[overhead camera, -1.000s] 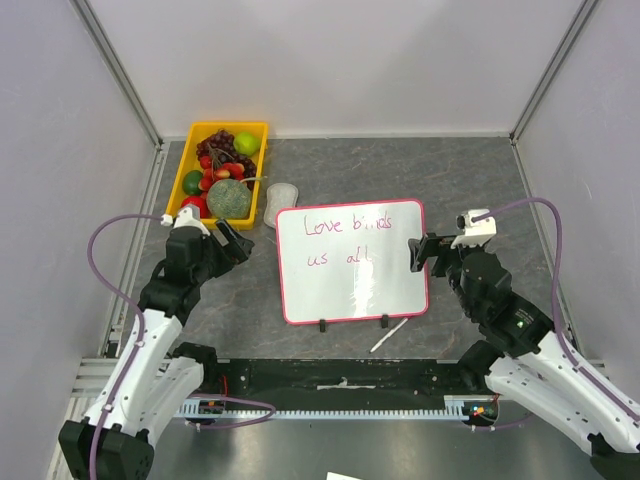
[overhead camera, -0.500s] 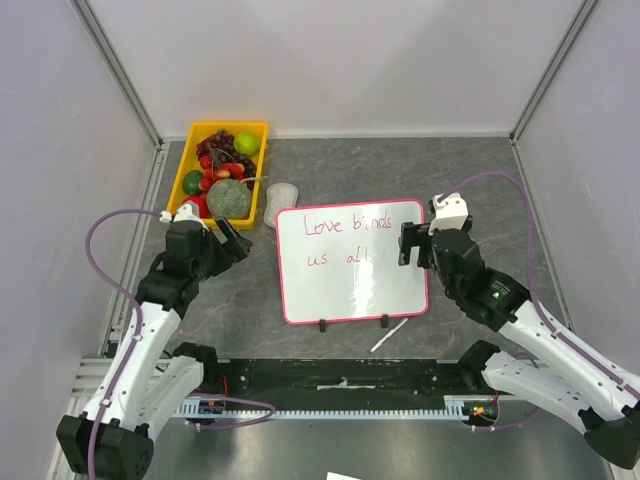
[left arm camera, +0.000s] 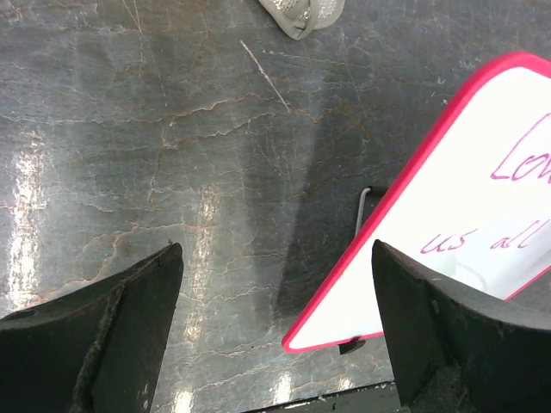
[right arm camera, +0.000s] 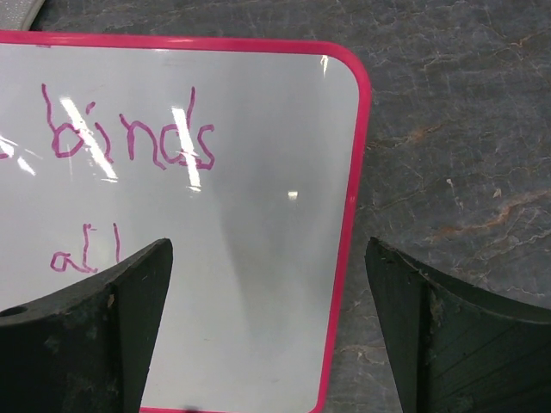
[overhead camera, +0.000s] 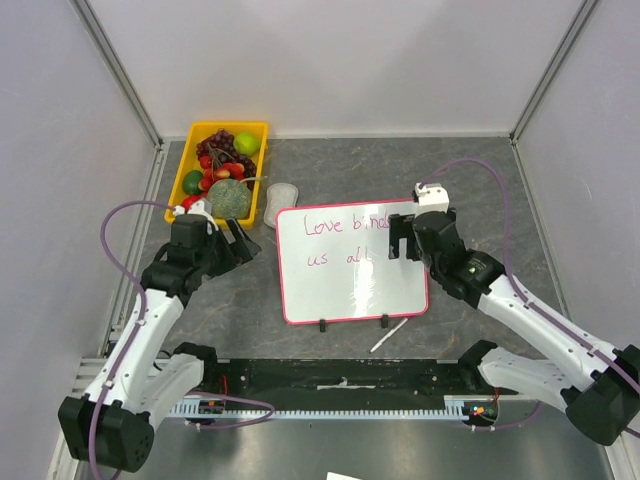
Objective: Write a sentence on the whiteboard
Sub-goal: Reset both arms
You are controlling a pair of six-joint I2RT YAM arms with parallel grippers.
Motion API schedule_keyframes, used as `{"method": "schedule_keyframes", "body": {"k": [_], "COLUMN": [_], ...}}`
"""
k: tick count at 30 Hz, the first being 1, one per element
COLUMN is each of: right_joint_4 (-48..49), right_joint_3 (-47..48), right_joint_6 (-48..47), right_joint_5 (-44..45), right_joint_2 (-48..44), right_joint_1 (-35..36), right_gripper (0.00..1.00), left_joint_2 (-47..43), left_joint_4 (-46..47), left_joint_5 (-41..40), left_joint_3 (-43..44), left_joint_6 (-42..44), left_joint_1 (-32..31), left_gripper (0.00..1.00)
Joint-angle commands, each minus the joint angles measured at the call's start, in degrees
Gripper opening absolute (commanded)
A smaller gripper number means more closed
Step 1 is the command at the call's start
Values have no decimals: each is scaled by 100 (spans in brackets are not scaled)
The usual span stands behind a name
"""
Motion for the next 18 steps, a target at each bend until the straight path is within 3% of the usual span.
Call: {"method": "schedule_keyframes", "body": {"k": [1,9,18], "right_joint_4": [320,549,1471], "right_joint_3": [270,437,235], "right_joint_6": [-4,-83,-311], "right_joint_5": [-419,-1562,-1237], "right_joint_2": [60,77,384], "right_joint_1": [-401,-2361,-2837], "right_gripper": [98,98,98], "left_joint_2": [-367,-534,-605], "left_joint_4": [226,1174,2256], "left_joint_5": [-63,-389,-837], "left_joint_3": [180,22,-321], "left_joint_6": [277,470,884], "left_joint_1": [2,-7,2], "left_gripper": [95,95,93]}}
